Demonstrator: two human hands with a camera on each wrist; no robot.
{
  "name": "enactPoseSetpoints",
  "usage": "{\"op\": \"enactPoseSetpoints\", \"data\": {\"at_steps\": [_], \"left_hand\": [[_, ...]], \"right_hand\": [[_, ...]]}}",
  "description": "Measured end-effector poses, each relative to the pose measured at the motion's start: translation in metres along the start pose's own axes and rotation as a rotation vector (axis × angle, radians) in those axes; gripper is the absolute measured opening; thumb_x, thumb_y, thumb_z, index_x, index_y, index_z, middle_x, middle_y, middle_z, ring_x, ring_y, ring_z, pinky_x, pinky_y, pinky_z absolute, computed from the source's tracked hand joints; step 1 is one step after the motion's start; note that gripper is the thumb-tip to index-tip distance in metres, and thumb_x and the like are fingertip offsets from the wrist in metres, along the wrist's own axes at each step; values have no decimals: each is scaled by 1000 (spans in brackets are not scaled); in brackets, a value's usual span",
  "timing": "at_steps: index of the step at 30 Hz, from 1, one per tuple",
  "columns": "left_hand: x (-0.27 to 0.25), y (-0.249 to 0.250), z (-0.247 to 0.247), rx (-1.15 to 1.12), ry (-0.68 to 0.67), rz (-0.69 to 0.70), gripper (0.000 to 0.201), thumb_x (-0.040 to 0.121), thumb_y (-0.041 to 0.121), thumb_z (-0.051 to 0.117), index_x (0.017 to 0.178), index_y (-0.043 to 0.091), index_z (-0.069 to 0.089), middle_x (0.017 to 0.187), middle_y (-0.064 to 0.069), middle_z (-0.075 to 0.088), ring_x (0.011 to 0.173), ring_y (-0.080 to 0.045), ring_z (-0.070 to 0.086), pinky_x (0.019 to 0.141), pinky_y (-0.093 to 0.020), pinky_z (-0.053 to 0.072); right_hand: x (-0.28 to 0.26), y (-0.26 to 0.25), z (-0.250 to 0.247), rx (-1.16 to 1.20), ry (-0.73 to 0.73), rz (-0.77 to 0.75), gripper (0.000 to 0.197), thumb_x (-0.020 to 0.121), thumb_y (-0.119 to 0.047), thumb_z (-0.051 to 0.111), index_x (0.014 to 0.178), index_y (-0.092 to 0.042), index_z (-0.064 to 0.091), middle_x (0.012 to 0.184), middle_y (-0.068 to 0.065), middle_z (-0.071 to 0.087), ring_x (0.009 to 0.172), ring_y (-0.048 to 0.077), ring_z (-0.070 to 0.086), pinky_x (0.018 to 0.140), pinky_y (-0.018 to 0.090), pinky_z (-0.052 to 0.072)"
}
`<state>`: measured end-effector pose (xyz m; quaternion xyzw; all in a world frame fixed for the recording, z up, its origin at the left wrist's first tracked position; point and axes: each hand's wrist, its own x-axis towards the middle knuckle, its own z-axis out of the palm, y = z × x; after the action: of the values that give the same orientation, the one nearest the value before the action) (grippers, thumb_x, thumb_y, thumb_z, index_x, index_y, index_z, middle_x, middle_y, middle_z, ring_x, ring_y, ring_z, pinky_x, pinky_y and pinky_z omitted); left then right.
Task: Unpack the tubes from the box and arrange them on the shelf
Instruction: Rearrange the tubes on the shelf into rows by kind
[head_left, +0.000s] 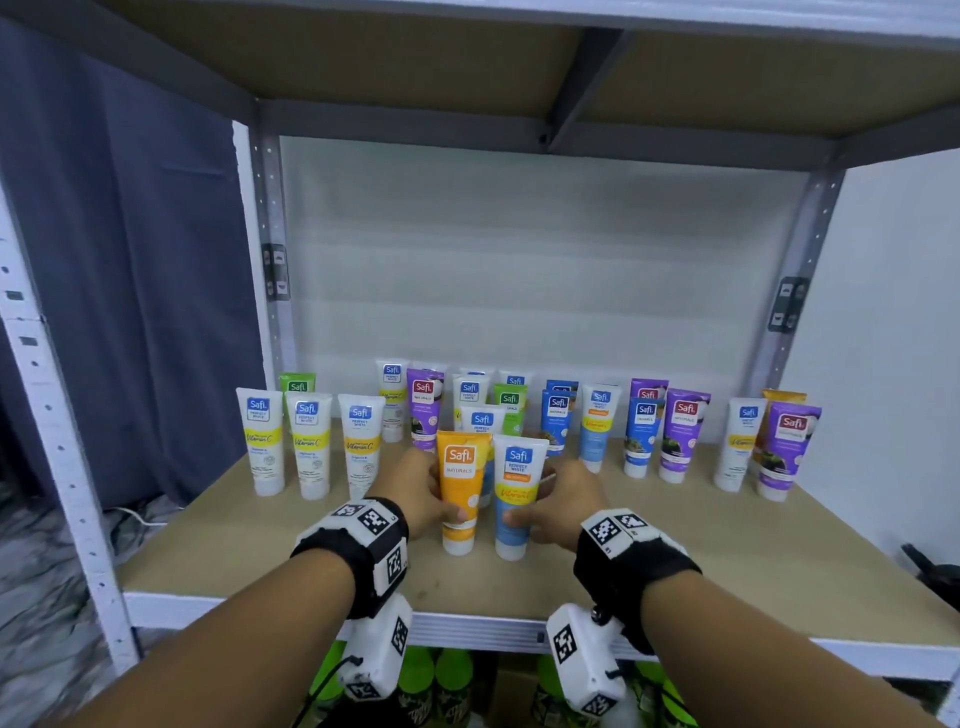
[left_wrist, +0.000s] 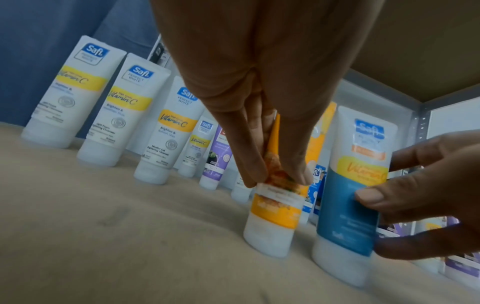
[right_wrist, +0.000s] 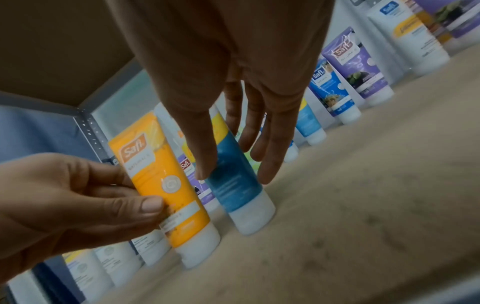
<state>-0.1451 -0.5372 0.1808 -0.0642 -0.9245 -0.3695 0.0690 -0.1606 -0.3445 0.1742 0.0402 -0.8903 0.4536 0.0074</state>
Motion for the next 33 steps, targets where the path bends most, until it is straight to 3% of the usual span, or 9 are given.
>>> {"op": "enactPoseSetpoints", "data": {"at_steps": [3,6,10,13,24,33], "left_hand": [[1,-2,3,-32,3,2,32,71,11,82,75,28,56,70,20,58,64,9,54,55,-5,37],[6,-5,5,-32,11,-1,28,71,12,83,80,25,59,73,16,61,67,7,55,58,-7,38],[15,-8,9,32,29,-31,31,70,21,83,95,19,65,92,3,70,83,-9,65,79,-26,53],[20,-10,11,66,37,-38,35,71,24,83,100,17,66,97,1,71,90,-14,66,88,-35,55],[36,-14,14,121,30,-35,33,77,25,78,105,14,65,102,-4,70,94,-18,65,90,-36,53],[42,-18,16,145,34,-16,33,78,26,77,106,15,64,102,-3,70,94,-18,65,90,-38,53]], "right_hand": [[6,5,4,11,12,-26,35,64,-13,88,89,-20,65,86,-2,70,86,19,69,78,44,59],[15,8,5,18,56,-17,35,64,-9,87,92,-15,68,90,4,72,86,20,69,78,45,59],[29,12,6,3,113,6,36,61,-8,88,89,-18,67,93,5,73,89,23,70,78,45,59],[38,12,4,-25,141,22,38,61,-9,87,93,-15,67,95,6,73,90,23,69,79,45,59],[61,9,3,-94,171,59,46,66,-10,85,108,-11,67,108,8,71,100,23,67,88,39,56],[67,8,3,-157,185,61,44,69,-13,84,109,-10,66,112,7,70,104,22,66,87,31,52]]}}
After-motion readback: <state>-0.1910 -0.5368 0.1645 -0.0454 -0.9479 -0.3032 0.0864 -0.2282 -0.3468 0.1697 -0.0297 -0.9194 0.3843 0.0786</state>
